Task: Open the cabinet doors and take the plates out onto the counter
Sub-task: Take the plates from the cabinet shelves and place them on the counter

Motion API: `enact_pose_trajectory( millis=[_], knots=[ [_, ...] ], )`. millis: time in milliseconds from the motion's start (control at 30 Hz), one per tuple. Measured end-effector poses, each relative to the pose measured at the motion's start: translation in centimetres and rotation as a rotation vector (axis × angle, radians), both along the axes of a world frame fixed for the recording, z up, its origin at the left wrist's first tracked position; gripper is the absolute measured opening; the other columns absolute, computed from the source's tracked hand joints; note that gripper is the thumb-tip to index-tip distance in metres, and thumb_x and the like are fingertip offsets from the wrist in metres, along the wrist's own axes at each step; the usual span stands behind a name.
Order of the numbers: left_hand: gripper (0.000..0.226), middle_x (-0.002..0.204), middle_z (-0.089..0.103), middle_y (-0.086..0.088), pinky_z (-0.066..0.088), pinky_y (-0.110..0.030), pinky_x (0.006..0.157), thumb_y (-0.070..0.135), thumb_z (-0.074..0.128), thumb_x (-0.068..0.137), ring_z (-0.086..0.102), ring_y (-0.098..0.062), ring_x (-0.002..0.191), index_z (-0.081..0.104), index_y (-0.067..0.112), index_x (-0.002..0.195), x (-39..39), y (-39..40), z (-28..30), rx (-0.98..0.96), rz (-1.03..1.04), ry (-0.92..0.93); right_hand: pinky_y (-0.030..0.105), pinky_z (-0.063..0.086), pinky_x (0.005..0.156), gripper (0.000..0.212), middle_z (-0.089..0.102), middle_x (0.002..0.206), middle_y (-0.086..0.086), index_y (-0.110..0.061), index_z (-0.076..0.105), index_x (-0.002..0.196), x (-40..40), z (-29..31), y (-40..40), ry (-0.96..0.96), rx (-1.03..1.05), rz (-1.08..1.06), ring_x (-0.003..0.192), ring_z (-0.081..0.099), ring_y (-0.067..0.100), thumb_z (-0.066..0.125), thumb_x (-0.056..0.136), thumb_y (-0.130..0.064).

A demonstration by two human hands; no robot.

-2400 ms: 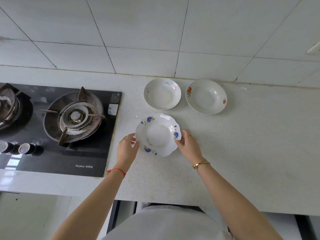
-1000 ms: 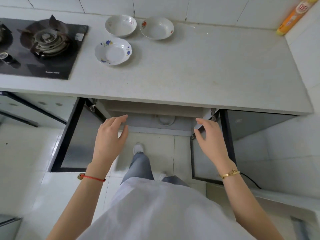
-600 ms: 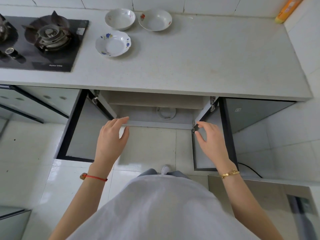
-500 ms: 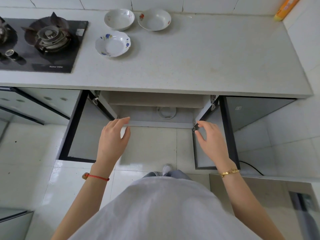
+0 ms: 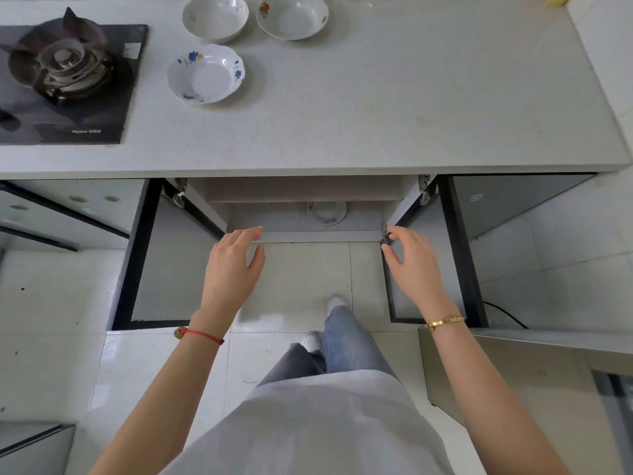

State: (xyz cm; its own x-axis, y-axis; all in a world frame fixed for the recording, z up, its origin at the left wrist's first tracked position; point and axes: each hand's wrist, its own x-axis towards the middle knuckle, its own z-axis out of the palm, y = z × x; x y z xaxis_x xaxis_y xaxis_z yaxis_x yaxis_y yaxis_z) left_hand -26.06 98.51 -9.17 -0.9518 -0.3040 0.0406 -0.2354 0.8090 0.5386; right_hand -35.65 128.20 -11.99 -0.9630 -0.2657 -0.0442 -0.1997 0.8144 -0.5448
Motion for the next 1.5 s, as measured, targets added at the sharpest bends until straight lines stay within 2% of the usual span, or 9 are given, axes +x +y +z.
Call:
enact_pose_trajectory(
  millis=[100, 300, 400, 667, 800, 967, 1133, 1267, 1500],
  knots=[
    [0.032, 0.112, 0.068, -0.003, 0.050, -0.040, 0.095, 0.012, 0.057, 0.091, 0.061, -0.022, 0.105, 0.063, 0.013, 0.123, -2.4, 0.0, -2.8, 0.037, 0.032, -0.020, 0.023, 0.040, 0.093, 0.037, 0.061, 0.118, 0.001, -0.015, 0.052, 0.131, -2.3, -2.6, -0.5, -0.049, 0.007, -0.021, 0.116, 0.051, 0.018, 0.055, 0.096, -0.024],
    [0.032, 0.114, 0.068, -0.005, 0.050, -0.040, 0.097, 0.015, 0.058, 0.091, 0.060, -0.024, 0.109, 0.062, 0.012, 0.123, -8.0, 0.0, -13.0, 0.072, 0.067, -0.064, 0.039, 0.048, 0.094, 0.036, 0.062, 0.116, 0.009, -0.009, 0.054, 0.129, -7.7, -12.3, -2.0, -0.122, 0.033, -0.057, 0.113, 0.053, 0.026, 0.055, 0.095, -0.021],
    [0.029, 0.111, 0.068, -0.007, 0.049, -0.038, 0.093, 0.016, 0.060, 0.091, 0.062, -0.025, 0.105, 0.063, 0.010, 0.120, -11.3, -0.3, -20.0, 0.058, 0.058, -0.074, 0.039, 0.047, 0.092, 0.036, 0.063, 0.116, 0.011, -0.007, 0.055, 0.127, -10.6, -19.1, -2.8, -0.154, 0.059, -0.073, 0.113, 0.053, 0.028, 0.056, 0.094, -0.019],
    [0.030, 0.111, 0.069, -0.009, 0.053, -0.042, 0.087, 0.018, 0.060, 0.091, 0.064, -0.028, 0.101, 0.064, 0.010, 0.120, -18.5, -2.3, -40.9, 0.068, 0.056, -0.099, 0.041, 0.048, 0.094, 0.039, 0.061, 0.124, 0.013, -0.007, 0.052, 0.132, -17.5, -39.3, -5.2, -0.155, 0.118, -0.027, 0.118, 0.052, 0.031, 0.053, 0.096, -0.024],
    [0.031, 0.106, 0.068, -0.015, 0.051, -0.043, 0.089, 0.014, 0.061, 0.090, 0.063, -0.034, 0.099, 0.065, 0.005, 0.119, -21.4, -3.3, -50.7, 0.053, 0.025, -0.103, 0.038, 0.045, 0.089, 0.041, 0.060, 0.124, 0.017, -0.004, 0.051, 0.131, -21.2, -48.8, -6.4, -0.170, 0.113, -0.037, 0.117, 0.052, 0.035, 0.055, 0.095, -0.022],
    [0.035, 0.112, 0.068, -0.012, 0.050, -0.040, 0.091, 0.018, 0.061, 0.090, 0.063, -0.031, 0.102, 0.063, 0.005, 0.123, -25.6, -4.6, -60.9, 0.035, 0.017, -0.086, 0.038, 0.047, 0.090, 0.040, 0.059, 0.121, 0.020, -0.001, 0.049, 0.129, -25.6, -58.8, -8.2, -0.183, 0.046, -0.065, 0.116, 0.052, 0.036, 0.055, 0.096, -0.022],
    [0.038, 0.115, 0.067, -0.009, 0.049, -0.040, 0.092, 0.023, 0.059, 0.092, 0.062, -0.028, 0.106, 0.059, 0.008, 0.127, -30.2, -5.0, -68.2, 0.030, 0.014, -0.105, 0.037, 0.048, 0.086, 0.034, 0.061, 0.117, 0.024, 0.002, 0.055, 0.123, -29.7, -65.7, -9.6, -0.124, 0.014, -0.088, 0.111, 0.056, 0.037, 0.057, 0.093, -0.015],
    [0.041, 0.117, 0.066, -0.007, 0.050, -0.039, 0.091, 0.024, 0.058, 0.092, 0.062, -0.026, 0.106, 0.056, 0.010, 0.130, -33.5, -4.7, -72.8, 0.044, 0.023, -0.123, 0.043, 0.050, 0.090, 0.036, 0.060, 0.120, 0.021, 0.000, 0.053, 0.124, -32.8, -69.8, -10.1, -0.115, 0.041, -0.067, 0.114, 0.055, 0.036, 0.055, 0.094, -0.019],
    [0.029, 0.108, 0.064, -0.015, 0.050, -0.038, 0.077, 0.022, 0.057, 0.089, 0.061, -0.036, 0.097, 0.061, 0.010, 0.115, -38.9, -4.6, -78.1, 0.038, 0.006, -0.179, 0.044, 0.051, 0.093, 0.039, 0.061, 0.123, 0.018, -0.003, 0.052, 0.126, -36.5, -74.6, -10.3, -0.104, 0.059, -0.107, 0.114, 0.057, 0.034, 0.057, 0.093, -0.023]
  ],
)
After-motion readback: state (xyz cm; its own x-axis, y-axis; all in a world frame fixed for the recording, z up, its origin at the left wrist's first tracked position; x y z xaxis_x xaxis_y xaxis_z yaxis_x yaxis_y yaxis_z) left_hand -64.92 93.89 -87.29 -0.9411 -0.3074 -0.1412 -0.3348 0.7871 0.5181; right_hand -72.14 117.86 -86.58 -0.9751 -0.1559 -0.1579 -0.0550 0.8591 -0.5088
